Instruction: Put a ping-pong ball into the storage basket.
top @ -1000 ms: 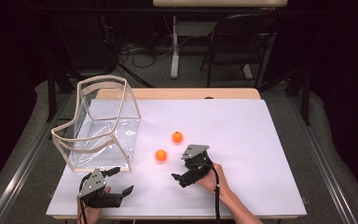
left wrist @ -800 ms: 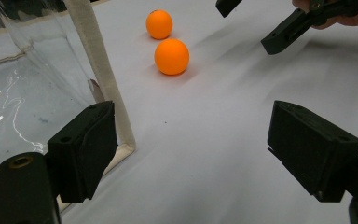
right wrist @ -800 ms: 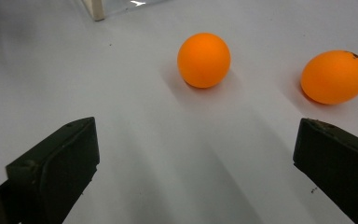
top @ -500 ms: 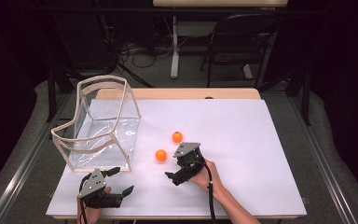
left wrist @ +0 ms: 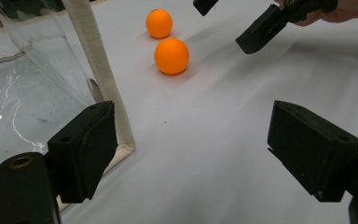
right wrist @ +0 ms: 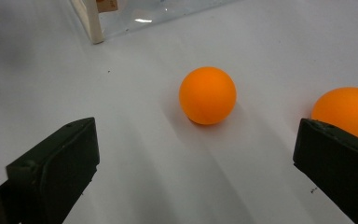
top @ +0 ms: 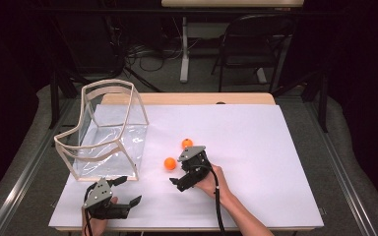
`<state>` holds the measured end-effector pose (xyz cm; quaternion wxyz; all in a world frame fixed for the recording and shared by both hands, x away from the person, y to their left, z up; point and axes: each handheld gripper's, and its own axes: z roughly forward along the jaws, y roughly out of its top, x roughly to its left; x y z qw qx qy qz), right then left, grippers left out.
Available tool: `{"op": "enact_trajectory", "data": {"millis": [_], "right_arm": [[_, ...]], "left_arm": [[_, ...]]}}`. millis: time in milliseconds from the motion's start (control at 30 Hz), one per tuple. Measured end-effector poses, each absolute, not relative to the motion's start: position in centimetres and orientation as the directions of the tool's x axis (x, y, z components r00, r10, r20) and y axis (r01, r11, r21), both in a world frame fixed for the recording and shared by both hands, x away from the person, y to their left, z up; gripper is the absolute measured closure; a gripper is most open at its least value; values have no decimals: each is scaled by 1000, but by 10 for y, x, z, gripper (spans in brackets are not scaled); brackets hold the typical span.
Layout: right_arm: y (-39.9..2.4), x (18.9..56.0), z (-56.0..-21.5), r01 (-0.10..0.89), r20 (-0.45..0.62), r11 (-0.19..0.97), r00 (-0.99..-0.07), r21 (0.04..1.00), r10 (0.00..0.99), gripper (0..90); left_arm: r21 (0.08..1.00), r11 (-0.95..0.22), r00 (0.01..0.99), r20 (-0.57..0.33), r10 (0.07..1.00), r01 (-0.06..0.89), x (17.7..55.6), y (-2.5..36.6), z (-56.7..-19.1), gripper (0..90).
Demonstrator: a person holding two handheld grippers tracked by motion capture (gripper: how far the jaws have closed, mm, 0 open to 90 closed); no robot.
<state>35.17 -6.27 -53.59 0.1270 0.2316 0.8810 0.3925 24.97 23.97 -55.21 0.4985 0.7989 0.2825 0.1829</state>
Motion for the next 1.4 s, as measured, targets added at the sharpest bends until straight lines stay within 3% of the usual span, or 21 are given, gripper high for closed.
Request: {"op": "enact_trajectory", "data": {"millis": [800, 1400], "right_arm": [[-40, 366, -536, 311, -52, 610, -863, 729, 503, 5], [-29, 374, -541, 336, -77, 644, -848, 688, 525, 328]], "left_arm": [[900, -344, 776, 10, 630, 267, 250, 240, -551, 160], [899, -344, 778, 7, 629, 270, 251, 240, -552, 160]]}}
